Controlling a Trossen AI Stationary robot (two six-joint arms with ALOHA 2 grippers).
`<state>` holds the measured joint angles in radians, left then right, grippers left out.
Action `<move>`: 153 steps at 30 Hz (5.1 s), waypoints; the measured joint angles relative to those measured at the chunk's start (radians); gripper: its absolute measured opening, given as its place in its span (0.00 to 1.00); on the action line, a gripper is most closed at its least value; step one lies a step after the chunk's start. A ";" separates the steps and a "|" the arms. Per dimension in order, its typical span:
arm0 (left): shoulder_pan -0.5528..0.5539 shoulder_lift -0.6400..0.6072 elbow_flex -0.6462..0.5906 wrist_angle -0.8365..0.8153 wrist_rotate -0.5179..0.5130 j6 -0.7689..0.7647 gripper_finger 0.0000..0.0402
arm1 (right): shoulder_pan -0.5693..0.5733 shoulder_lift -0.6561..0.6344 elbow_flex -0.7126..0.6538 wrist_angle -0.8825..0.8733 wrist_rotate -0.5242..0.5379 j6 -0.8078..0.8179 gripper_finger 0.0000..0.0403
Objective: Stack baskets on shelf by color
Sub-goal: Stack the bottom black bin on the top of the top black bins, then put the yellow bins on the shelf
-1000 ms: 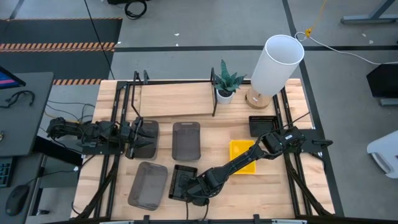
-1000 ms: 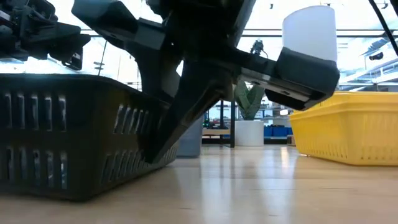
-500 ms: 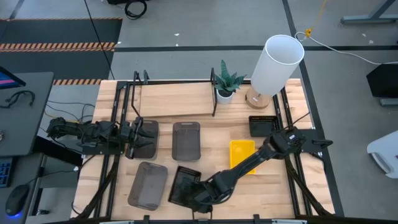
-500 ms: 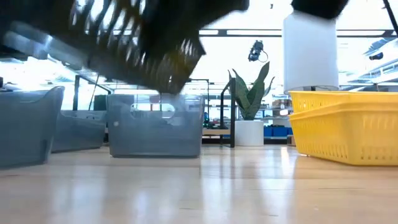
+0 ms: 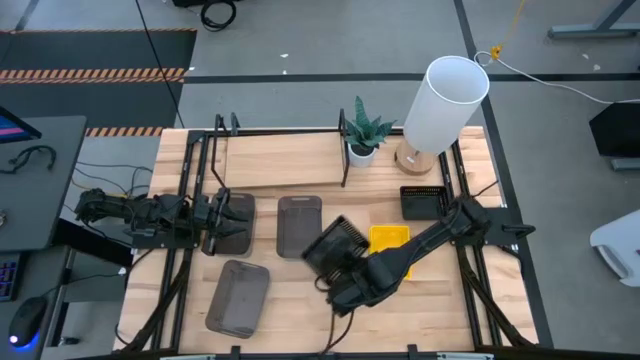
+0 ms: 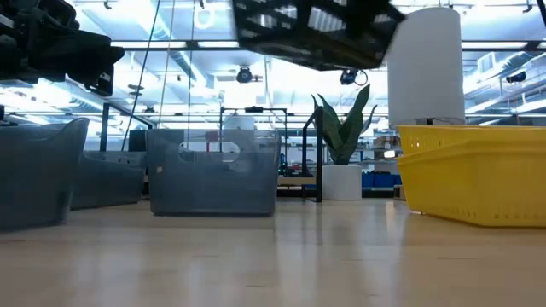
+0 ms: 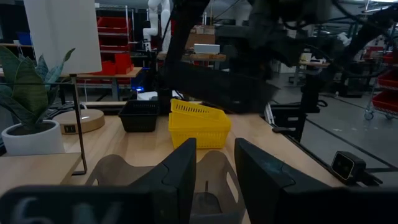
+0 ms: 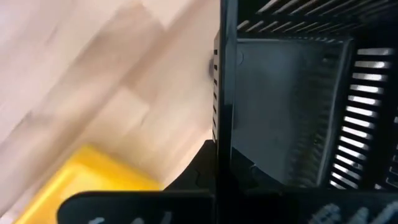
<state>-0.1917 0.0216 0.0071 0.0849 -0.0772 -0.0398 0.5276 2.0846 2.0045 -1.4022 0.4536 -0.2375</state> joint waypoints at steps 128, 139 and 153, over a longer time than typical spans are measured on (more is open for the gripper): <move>0.000 0.000 0.000 0.001 0.000 0.000 0.29 | -0.007 -0.344 -0.708 0.459 -0.304 0.811 0.20; 0.000 0.000 0.000 0.000 0.000 0.000 0.29 | 0.057 -0.334 -0.645 0.414 -0.398 1.016 0.43; 0.000 0.000 0.000 -0.001 0.000 0.000 0.29 | 0.102 -0.284 -0.646 0.407 -0.392 1.029 0.45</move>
<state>-0.1921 0.0216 0.0071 0.0841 -0.0770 -0.0397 0.6300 1.8003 1.3586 -0.9955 0.0616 0.7914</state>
